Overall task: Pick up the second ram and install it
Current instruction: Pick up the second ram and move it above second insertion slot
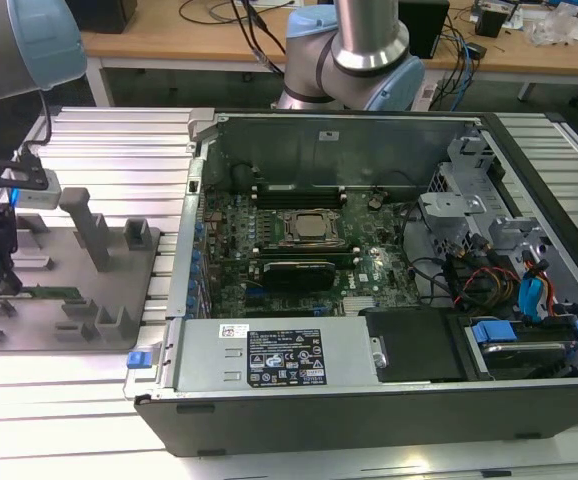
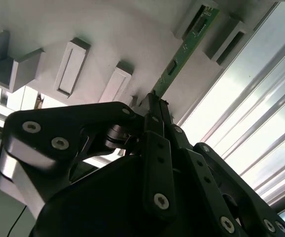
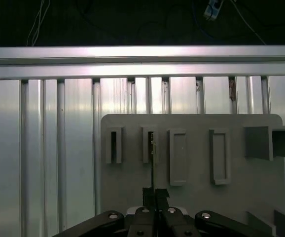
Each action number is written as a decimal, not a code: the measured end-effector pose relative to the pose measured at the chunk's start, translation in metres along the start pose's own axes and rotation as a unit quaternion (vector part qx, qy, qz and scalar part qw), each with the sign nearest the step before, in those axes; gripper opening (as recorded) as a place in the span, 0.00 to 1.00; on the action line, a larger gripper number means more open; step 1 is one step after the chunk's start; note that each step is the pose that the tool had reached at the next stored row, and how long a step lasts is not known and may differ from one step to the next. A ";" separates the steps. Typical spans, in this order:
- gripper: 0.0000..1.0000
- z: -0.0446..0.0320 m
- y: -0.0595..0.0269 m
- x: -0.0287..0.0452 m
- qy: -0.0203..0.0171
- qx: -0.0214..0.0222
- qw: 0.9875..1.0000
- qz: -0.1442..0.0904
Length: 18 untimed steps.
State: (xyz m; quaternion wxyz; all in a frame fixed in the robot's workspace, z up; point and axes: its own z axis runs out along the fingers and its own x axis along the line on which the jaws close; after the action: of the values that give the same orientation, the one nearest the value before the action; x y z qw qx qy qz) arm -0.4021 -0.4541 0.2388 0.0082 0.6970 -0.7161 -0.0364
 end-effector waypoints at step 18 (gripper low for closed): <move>0.09 -0.0271 0.0017 -0.0010 0.000 0.000 1.000 0.000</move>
State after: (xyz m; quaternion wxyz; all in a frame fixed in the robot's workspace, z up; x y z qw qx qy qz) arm -0.4021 -0.4541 0.2660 0.0082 0.6970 -0.7161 -0.0364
